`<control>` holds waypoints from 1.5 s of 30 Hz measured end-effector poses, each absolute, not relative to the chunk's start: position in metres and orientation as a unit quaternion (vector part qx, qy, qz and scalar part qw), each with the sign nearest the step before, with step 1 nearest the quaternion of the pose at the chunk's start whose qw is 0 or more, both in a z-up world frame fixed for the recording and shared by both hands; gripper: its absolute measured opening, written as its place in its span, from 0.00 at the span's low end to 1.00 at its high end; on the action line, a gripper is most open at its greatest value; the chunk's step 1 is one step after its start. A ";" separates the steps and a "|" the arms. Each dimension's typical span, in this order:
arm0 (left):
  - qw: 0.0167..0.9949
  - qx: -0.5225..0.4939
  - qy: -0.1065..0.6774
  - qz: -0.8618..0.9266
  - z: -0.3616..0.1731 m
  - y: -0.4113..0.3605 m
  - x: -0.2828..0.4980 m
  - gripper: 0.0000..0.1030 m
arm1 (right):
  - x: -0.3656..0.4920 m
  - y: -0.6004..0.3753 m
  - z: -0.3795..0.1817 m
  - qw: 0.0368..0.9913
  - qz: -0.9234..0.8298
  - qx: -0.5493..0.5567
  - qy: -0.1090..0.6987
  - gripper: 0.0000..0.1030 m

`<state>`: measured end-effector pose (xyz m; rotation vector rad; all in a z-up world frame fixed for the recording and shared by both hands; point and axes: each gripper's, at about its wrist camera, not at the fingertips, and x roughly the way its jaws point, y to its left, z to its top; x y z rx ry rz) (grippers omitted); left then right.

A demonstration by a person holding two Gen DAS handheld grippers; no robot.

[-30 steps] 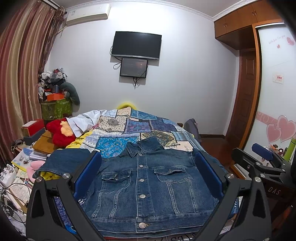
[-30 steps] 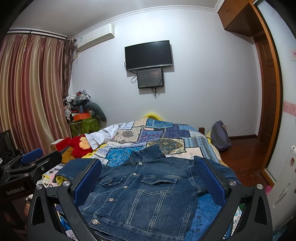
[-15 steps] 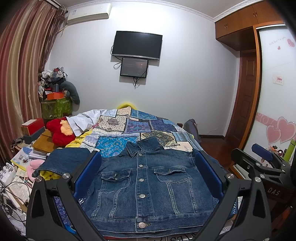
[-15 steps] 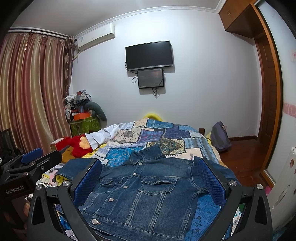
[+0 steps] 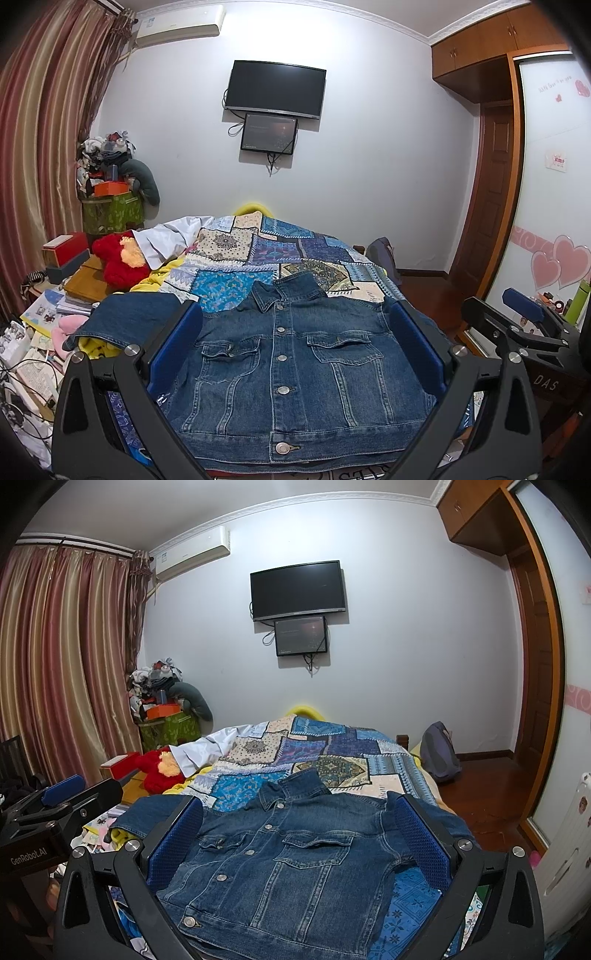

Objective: Fold large clothes

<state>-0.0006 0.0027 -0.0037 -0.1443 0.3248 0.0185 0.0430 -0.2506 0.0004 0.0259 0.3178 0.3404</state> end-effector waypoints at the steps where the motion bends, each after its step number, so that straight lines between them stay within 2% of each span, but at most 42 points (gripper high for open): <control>1: 0.984 -0.072 0.162 0.009 -0.004 0.002 -0.001 0.99 | 0.044 -0.251 0.000 0.973 0.169 0.013 0.158 1.00; 14: 0.983 -0.077 0.168 0.008 -0.008 0.006 0.005 0.99 | 0.044 -0.251 -0.001 0.972 0.167 0.012 0.163 1.00; 26: 0.980 -0.077 0.177 0.036 -0.008 0.029 0.034 0.99 | 0.086 -0.242 -0.009 0.971 0.172 0.003 0.168 1.00; 38: 0.972 -0.050 0.187 0.132 0.003 0.109 0.103 0.99 | 0.187 -0.211 -0.003 0.969 0.176 -0.018 0.175 1.00; 45: 0.951 -0.063 0.241 0.181 -0.024 0.183 0.159 0.99 | 0.261 -0.183 -0.025 0.958 0.187 -0.042 0.216 1.00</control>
